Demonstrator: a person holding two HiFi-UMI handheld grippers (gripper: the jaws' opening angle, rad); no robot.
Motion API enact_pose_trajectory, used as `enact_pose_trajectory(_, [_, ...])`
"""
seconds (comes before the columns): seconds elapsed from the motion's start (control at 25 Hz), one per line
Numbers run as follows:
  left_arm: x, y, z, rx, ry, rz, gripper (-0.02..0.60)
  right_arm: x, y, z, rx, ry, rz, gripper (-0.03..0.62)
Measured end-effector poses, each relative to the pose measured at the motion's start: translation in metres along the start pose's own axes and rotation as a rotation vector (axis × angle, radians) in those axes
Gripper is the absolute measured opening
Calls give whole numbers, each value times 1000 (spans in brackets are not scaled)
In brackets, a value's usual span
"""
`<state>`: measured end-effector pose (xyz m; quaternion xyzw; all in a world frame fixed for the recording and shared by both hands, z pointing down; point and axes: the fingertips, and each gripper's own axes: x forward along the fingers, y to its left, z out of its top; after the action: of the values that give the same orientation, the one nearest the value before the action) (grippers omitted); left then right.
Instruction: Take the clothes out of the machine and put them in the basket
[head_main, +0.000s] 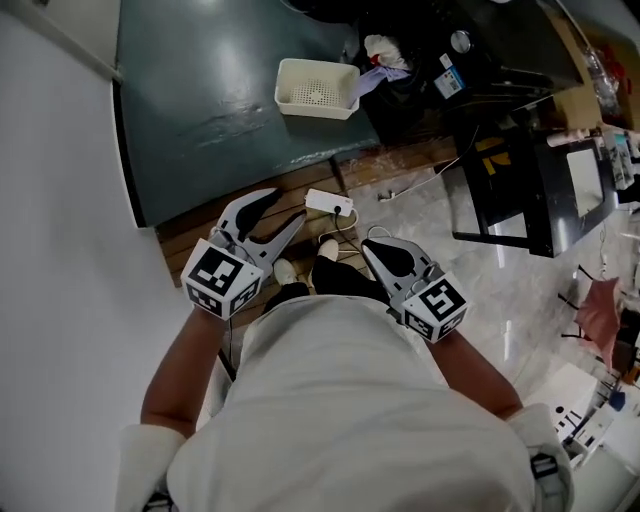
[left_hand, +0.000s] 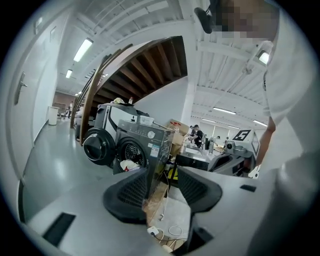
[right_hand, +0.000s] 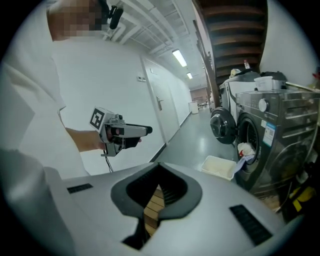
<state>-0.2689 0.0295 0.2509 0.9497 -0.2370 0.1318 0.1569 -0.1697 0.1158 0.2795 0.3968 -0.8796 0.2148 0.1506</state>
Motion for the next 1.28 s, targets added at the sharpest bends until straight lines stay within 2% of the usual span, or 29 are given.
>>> enact_pose_trajectory(0.24, [65,-6,23,60,37,-53,187,-21,-46,7,26,-55,-53,3])
enact_pose_trajectory(0.44, [112,-11,34,112,81,-49,187,-37,-82,5,54,-99,-55,3])
enact_pose_trajectory(0.56, [139,-14,46,130,78,-42,187,-45,-103,-1,51,-110,-52,3])
enact_pose_trajectory(0.8, [179,-21,66,165,102,-46,207,-63,-118,-7,75,-149,-73,3])
enact_pose_trajectory(1.04, [234,-3,67,177,135,-83,230,-64,-139,-18,141,-157,-113,3])
enact_pose_trajectory(1.28, [295,35,57,203,166,-106,261,-50,-157,-14,144,-131,-150,3])
